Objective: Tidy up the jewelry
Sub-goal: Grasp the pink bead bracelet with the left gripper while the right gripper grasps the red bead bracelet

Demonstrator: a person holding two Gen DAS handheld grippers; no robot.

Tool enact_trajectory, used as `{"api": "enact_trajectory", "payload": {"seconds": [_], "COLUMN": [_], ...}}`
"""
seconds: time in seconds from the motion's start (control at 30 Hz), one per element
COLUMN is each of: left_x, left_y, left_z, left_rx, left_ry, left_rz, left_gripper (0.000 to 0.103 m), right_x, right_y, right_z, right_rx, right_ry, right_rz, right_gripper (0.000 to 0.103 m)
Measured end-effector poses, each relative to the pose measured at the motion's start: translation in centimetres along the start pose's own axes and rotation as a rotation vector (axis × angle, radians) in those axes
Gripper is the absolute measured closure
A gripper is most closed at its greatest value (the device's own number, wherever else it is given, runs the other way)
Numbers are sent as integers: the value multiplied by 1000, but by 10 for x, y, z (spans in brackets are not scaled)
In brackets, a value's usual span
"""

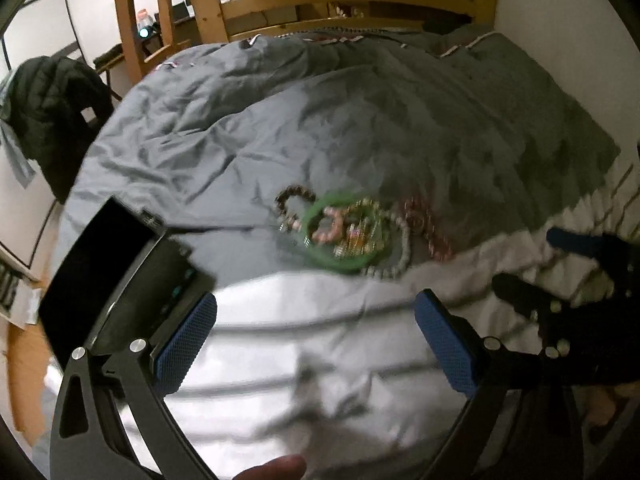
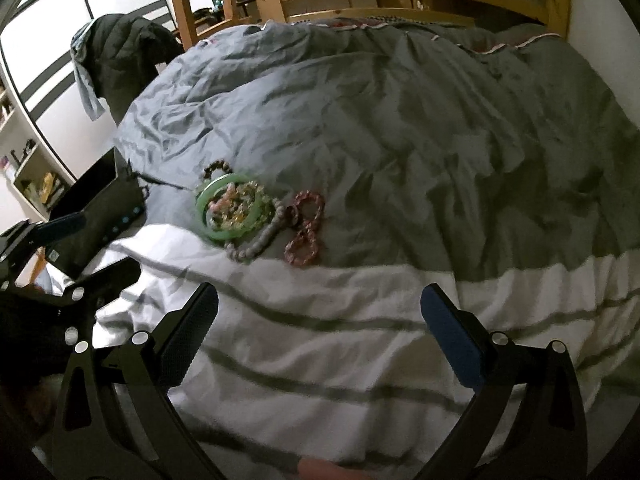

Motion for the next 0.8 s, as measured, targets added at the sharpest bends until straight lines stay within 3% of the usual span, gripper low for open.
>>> {"api": "enact_trajectory", "payload": {"seconds": [0.17, 0.23, 0.27, 0.3, 0.33, 0.4, 0.47, 0.63, 0.77, 0.8], "left_x": [37, 55, 67, 75, 83, 98, 106, 110, 109, 108], "left_y": [-10, -14, -15, -15, -14, -10, -7, 0, 10, 11], "left_z": [27, 31, 32, 31, 30, 27, 23, 27, 28, 28], "left_rx": [36, 44, 42, 38, 37, 39, 32, 7, -49, -57], "left_ry": [-5, 22, 55, 77, 89, 114, 135, 124, 131, 130], "left_rz": [0, -17, -36, -38, -30, -8, -5, -18, -62, -70], "left_gripper": [8, 28, 42, 49, 51, 65, 68, 81, 87, 87], "right_x": [26, 35, 42, 45, 53, 65, 80, 87, 85, 84], "right_y": [1, 4, 7, 8, 9, 9, 7, -2, -15, -18], "right_z": [11, 15, 17, 17, 18, 16, 10, 7, 11, 13], "right_rx": [-25, -36, -43, -48, -56, -72, -82, -35, 24, 44], "right_ry": [2, 3, 7, 11, 15, 34, 78, 88, 62, 57], "right_rz": [3, 14, 21, 24, 25, 13, -2, 36, 17, 35], "right_gripper": [3, 3, 3, 3, 8, 21, 34, 42, 82, 85]}}
Point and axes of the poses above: each gripper's, at about its wrist camera, not at the fingertips, and x roughly the way its jaws point, y to its left, z to its top, the point moved 5 cm from there along x, roughly the way its jaws point, and after that the axes turned 5 degrees about -y, right-handed, at the moved point
